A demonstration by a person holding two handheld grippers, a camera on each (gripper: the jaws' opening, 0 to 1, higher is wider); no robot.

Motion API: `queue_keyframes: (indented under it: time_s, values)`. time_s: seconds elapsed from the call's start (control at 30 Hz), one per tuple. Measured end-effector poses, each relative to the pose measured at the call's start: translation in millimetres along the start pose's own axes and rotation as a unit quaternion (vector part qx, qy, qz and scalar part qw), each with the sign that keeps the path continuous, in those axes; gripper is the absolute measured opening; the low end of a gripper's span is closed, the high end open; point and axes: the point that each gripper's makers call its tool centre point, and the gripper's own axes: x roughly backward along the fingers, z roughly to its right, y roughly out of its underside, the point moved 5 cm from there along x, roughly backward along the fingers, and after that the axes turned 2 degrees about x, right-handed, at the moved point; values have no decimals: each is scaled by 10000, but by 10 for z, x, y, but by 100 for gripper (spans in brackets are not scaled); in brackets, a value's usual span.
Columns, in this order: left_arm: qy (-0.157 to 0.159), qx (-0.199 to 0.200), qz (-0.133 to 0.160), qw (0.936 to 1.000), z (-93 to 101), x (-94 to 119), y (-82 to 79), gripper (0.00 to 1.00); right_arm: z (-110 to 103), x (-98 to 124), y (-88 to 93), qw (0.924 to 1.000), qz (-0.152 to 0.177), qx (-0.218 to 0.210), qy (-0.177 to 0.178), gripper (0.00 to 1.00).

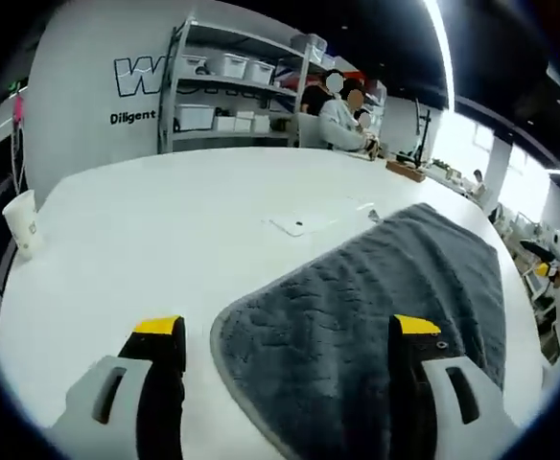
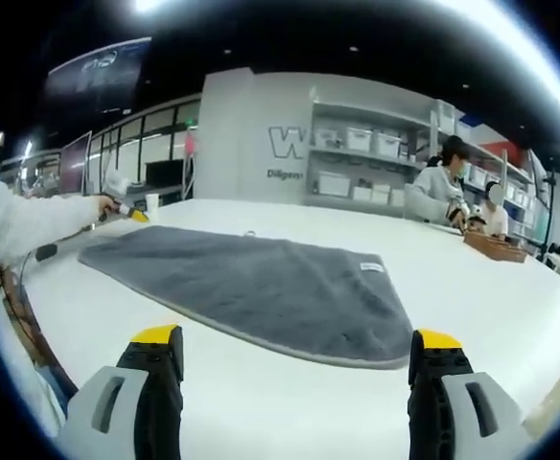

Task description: Open the folded towel by lifting each exposed corner and separating the folded layers until the towel lies flat within the target outline without major curled edges

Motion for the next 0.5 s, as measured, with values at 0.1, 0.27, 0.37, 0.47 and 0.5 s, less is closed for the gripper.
queue_keyframes:
  time_s: [0.1,0.27,0.37,0.47,0.5]
  values:
    - [-69,120,21,9999,-67,-35,31,73,19,5,7,10000,-23,-2,40,98]
    - [-217,254,54,9994,-158,-102,91,58,46,12,9,9999,-45,-12,89,98]
    - [-267,269,107,9992,-183,-123,86,49,51,3,18,9999,-71,-25,96,97]
    - [-306,344,182,9988,-186,-174,77,38,57,-17,21,9999,-99,-28,108,97]
    - [-416,192,209,9987,-211,-186,75,35,55,-19,19,9999,-102,-28,107,97]
